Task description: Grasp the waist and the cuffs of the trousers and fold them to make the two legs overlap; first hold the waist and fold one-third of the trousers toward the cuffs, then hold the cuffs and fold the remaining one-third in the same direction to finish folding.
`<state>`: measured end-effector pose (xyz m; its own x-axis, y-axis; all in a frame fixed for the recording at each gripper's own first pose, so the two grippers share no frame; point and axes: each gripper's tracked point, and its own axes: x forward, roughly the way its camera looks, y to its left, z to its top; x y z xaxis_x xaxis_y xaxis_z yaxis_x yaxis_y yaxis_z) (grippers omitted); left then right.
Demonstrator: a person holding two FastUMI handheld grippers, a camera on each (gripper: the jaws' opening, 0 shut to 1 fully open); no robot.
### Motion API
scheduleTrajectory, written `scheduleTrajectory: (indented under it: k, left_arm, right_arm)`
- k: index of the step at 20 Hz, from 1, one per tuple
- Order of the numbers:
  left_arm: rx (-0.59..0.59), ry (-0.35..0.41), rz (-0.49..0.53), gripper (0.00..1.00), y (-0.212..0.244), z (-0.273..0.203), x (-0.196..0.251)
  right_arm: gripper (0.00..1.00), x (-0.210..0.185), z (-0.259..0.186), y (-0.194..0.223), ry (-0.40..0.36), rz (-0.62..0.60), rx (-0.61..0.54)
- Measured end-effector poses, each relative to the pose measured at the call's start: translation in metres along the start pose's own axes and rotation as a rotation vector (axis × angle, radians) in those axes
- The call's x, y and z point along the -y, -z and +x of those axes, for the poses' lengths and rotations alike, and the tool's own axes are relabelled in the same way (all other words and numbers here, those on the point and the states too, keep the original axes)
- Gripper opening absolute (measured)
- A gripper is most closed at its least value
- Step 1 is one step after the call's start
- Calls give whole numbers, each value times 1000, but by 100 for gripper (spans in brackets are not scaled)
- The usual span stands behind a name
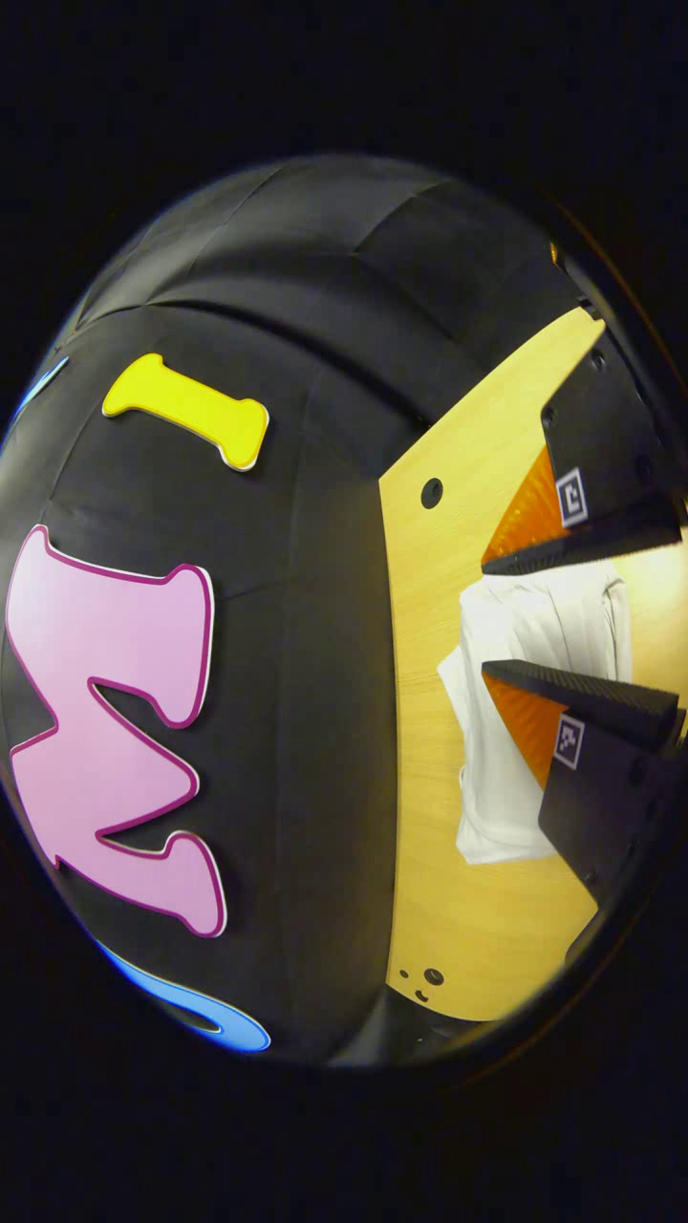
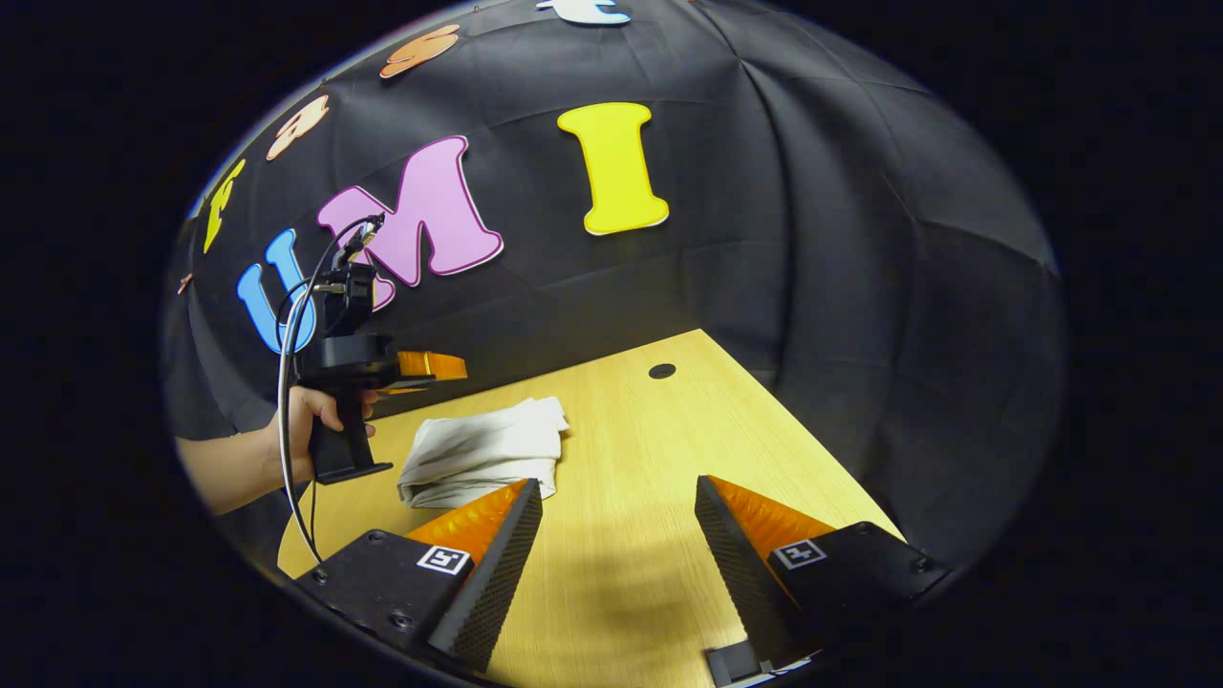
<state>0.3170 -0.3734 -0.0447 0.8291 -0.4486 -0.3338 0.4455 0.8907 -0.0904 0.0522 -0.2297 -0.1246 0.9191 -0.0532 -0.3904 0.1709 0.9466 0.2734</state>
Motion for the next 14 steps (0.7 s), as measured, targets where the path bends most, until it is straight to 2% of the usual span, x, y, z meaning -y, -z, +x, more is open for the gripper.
scheduleTrajectory:
  k: [2,3,4,5,7,14]
  left_arm:
    - [18,0,5,71,6,-26,-10]
    - [35,-8,11,75,8,-40,-18]
    - [55,-23,24,92,9,-56,-26]
    - [78,-38,38,96,9,-73,-35]
    - [126,-80,52,97,8,-110,-52]
    - [274,-163,-4,97,25,-258,-98]
  right_arm:
    - [98,-10,-2,-1,-17,-8,6]
    - [98,-16,-4,-2,-26,-13,8]
    - [98,-23,-5,-2,-33,-21,11]
    - [98,-29,-7,-3,-39,-30,17]
    - [98,-43,-12,-5,-50,-45,34]
    - [98,-100,-46,-7,-67,-75,78]
